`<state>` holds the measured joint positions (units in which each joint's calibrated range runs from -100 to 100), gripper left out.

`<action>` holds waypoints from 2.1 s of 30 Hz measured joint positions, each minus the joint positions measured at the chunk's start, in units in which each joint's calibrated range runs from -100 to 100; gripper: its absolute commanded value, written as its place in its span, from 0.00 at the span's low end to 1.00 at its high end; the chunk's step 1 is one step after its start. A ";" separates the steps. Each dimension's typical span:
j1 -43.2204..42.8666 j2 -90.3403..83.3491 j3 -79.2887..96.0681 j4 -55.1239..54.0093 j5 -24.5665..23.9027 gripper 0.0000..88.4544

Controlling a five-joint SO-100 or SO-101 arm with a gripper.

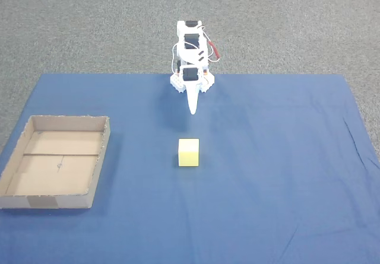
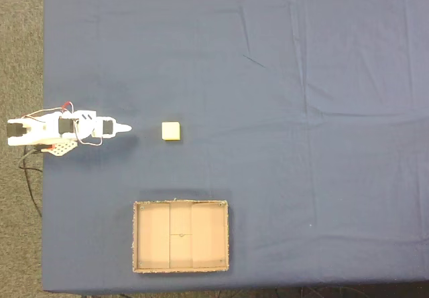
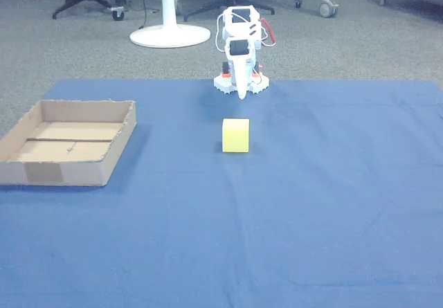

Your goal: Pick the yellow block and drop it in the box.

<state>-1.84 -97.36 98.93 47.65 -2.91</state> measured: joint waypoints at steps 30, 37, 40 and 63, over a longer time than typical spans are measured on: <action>7.44 35.21 -40.34 14.26 5.42 0.56; 9.41 75.70 -68.68 15.36 7.62 0.56; 7.85 89.26 -77.03 15.36 7.77 0.56; 1.96 112.28 -88.49 7.99 7.03 0.21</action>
<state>0.12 14.92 10.44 55.64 4.13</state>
